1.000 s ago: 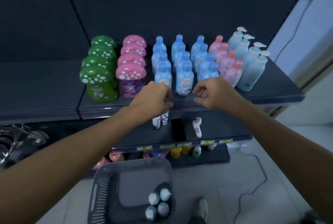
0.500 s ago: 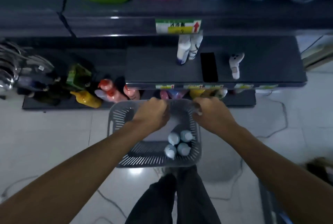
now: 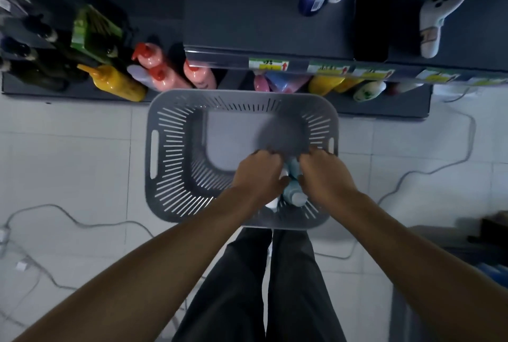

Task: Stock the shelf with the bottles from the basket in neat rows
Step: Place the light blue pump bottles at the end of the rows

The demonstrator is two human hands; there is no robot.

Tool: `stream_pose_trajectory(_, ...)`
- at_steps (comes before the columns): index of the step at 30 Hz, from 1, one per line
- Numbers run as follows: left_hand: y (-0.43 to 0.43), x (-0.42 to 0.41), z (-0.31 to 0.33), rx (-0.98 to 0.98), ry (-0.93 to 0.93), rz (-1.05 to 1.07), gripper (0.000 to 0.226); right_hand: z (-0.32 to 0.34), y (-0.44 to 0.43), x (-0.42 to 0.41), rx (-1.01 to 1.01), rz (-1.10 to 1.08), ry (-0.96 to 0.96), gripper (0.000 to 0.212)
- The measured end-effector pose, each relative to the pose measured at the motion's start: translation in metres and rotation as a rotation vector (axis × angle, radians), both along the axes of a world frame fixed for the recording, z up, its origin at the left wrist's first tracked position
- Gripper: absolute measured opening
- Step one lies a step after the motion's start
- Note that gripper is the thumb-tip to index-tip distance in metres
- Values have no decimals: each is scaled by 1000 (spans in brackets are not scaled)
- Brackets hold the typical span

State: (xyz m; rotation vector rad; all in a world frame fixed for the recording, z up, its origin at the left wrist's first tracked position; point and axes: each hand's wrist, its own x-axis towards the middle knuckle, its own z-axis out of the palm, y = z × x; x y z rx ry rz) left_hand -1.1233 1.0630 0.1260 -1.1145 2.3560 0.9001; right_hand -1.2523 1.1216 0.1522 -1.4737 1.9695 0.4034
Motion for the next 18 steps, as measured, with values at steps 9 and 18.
stream_pose_trajectory(9,15,-5,-18,-17,19,72,33,-18,9,6,-3,165,180,18)
stream_pose_trajectory(18,11,-7,-14,-84,9,109,20,-21,11,6,-75,156,195,15)
